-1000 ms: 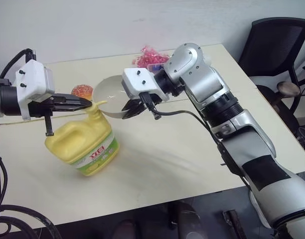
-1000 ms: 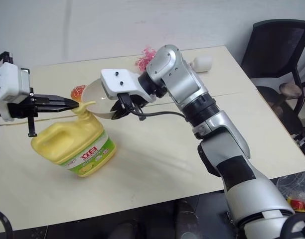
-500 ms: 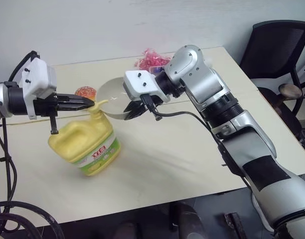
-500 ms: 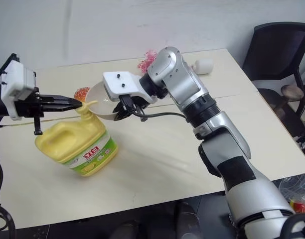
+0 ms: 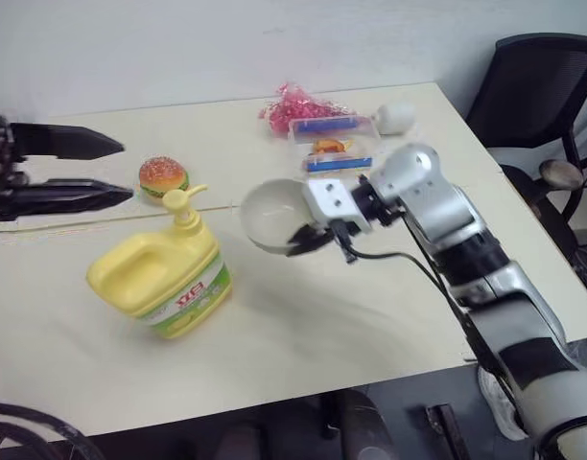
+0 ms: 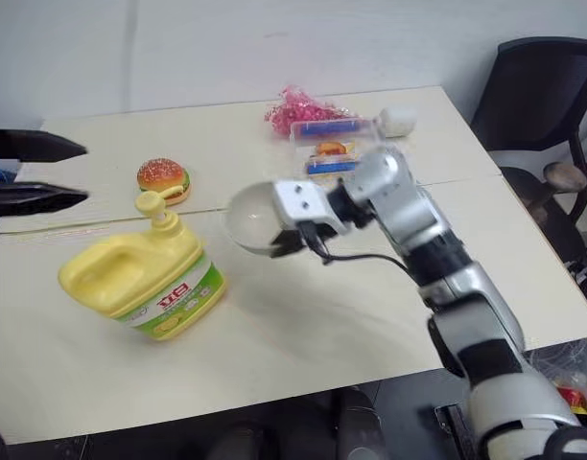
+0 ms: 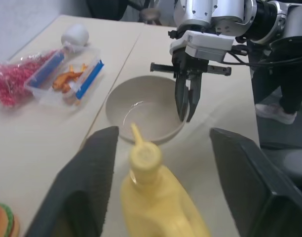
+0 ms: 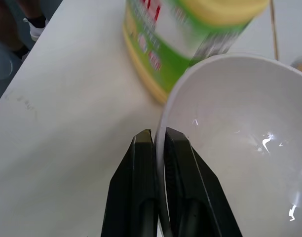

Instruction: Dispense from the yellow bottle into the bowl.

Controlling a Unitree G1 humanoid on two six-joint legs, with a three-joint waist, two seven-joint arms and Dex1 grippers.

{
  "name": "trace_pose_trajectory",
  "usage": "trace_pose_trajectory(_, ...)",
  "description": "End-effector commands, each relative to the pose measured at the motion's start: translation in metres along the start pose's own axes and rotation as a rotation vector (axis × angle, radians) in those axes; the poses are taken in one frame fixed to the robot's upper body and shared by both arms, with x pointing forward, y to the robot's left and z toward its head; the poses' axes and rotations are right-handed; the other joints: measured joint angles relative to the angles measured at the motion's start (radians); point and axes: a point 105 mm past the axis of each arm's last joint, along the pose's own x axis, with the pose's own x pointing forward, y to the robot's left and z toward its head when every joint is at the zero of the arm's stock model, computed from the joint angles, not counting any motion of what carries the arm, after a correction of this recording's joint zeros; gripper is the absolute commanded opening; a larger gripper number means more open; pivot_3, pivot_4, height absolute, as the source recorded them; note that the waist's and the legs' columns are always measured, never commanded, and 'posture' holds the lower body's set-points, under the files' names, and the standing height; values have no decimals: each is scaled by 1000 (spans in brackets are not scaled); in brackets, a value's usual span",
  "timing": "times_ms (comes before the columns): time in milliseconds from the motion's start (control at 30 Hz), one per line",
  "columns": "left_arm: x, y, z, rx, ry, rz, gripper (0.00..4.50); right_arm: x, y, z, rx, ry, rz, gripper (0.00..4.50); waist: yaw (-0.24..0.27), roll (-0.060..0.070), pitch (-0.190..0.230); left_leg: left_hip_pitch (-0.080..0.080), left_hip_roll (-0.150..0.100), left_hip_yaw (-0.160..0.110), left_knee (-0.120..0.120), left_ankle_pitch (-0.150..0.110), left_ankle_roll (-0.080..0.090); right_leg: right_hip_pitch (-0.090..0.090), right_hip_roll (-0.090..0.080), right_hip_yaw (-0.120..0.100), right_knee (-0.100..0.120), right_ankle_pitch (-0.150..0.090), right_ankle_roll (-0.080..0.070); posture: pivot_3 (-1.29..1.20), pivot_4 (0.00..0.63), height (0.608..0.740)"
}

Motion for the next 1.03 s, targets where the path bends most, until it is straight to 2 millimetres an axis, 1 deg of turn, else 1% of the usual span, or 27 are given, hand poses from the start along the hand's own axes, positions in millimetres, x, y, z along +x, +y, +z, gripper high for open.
trace_pose_trajectory(33, -16, -21, 4, 46, 42, 23, 4472, -6, 11, -20, -22, 28, -107, 0, 1, -1, 1, 1, 0, 0, 0, 0, 0, 0, 0, 0, 1, 0, 0, 0, 150, 740)
trace_pose_trajectory(67, -18, -25, -1, 52, 64, 38, 4472, -2, 17, -32, -8, 40, -127, 0, 0, -1, 1, 1, 0, 0, 1, 0, 0, 0, 0, 1, 2, 0, 0, 0, 150, 740)
trace_pose_trajectory(167, -24, -32, -10, 48, 95, 67, 4472, 8, 28, -52, 10, 60, -168, 0, 1, -1, 2, 3, 1, 1, 1, 1, -2, 2, 0, 2, 3, 0, -1, 0, 150, 740)
trace_pose_trajectory(233, -26, -37, -15, 45, 118, 74, 4472, 16, 31, -62, 14, 69, -196, 0, -1, -1, 2, 4, 1, 2, 1, 2, -4, 2, 0, 3, 4, -1, -1, 0, 150, 740)
trace_pose_trajectory(300, -28, -39, -18, 48, 131, 82, 4472, 20, 30, -67, 22, 66, -225, 0, -3, -1, 2, 5, 1, 2, 0, 2, -4, 2, 0, 4, 4, -1, -2, 0, 150, 740)
trace_pose_trajectory(367, -28, -39, -17, 50, 125, 89, 4500, 22, 30, -70, 47, 55, -240, 645, -2, -1, 2, 5, 2, 2, 0, 2, -5, 2, 1, 3, 4, -1, -3, 0, 150, 740)
trace_pose_trajectory(400, -28, -39, -17, 52, 123, 91, 4500, 22, 30, -70, 59, 47, -242, 865, -1, -1, 2, 5, 2, 2, 0, 2, -5, 2, 2, 3, 4, -2, -3, 0, 150, 740)
trace_pose_trajectory(433, -28, -38, -17, 53, 123, 93, 4500, 22, 30, -70, 66, 42, -243, 1269, 3, -1, 2, 5, 2, 2, -1, 2, -5, 2, 2, 3, 4, -2, -3, 0, 150, 740)
trace_pose_trajectory(567, -26, -32, -24, 50, 136, 110, 4500, 6, 30, -66, 92, 25, -241, 2624, 13, -1, 2, 5, 2, 1, 0, 2, -5, 2, 2, 3, 3, -2, -3, 0, 150, 740)
trace_pose_trajectory(633, -27, -31, -27, 38, 127, 109, 4500, -13, 25, -61, 99, 33, -270, 3402, 20, -1, 3, 5, 3, 1, 0, 2, -5, 2, 2, 3, 3, -2, -3, 0, 150, 740)
trace_pose_trajectory(700, -29, -31, -27, 27, 116, 116, 4500, -37, 28, -52, 108, 26, -248, 3997, 28, -1, 3, 4, 3, 1, 0, 2, -5, 1, 2, 3, 3, -2, -3, 0, 150, 740)
trace_pose_trajectory(733, -30, -30, -27, 25, 115, 120, 4500, -43, 31, -47, 109, 18, -231, 4334, 30, -1, 3, 4, 3, 1, 0, 2, -5, 1, 2, 2, 3, -2, -3, 0, 150, 740)
trace_pose_trajectory(767, -31, -30, -28, 23, 115, 124, 4500, -55, 34, -40, 125, -8, -208, 4468, 31, -1, 3, 4, 3, 1, 0, 2, -5, 1, 2, 2, 3, -2, -3, 0, 150, 740)
trace_pose_trajectory(800, -32, -30, -28, 20, 113, 125, 4500, -71, 37, -31, 147, -40, -184, 4468, 31, -1, 3, 4, 3, 1, 0, 2, -5, 2, 2, 2, 3, -2, -4, 0, 150, 740)
trace_pose_trajectory(833, -33, -30, -28, 17, 112, 126, 4500, -82, 39, -24, 162, -63, -167, 4468, 32, -1, 3, 4, 3, 1, 0, 2, -5, 2, 2, 3, 3, -1, -4, 0, 150, 740)
trace_pose_trajectory(867, -36, -30, -27, 14, 97, 139, 4500, -105, 42, -17, 202, -75, -161, 4468, 33, -1, 3, 4, 3, 1, 0, 2, -5, 2, 2, 3, 3, -1, -4, 0, 150, 740)
trace_pose_trajectory(900, -39, -28, -26, 13, 77, 160, 4500, -125, 42, -15, 238, -66, -178, 4468, 35, 1, 5, 4, 4, 1, 0, 2, -5, 2, 3, 2, 3, -1, -4, 0, 150, 740)
trace_pose_trajectory(933, -41, -25, -25, 8, 63, 181, 4500, -140, 41, -15, 270, -52, -203, 4468, 38, 2, 6, 4, 4, 2, 0, 2, -5, 1, 3, 3, 2, -1, -4, 0, 150, 740)
trace_pose_trajectory(967, -43, -24, -25, 12, 59, 196, 4500, -150, 40, -15, 298, -46, -226, 4468, 41, 2, 6, 4, 4, 2, 0, 1, -4, 1, 3, 3, 2, -1, -4, 0, 150, 740)
trace_pose_trajectory(1033, -44, -23, -28, 25, 70, 204, 4500, -158, 37, -13, 323, -71, -253, 4468, 42, 2, 6, 5, 6, 3, 0, 1, -6, 1, 5, 3, 2, -1, -6, 0, 150, 740)
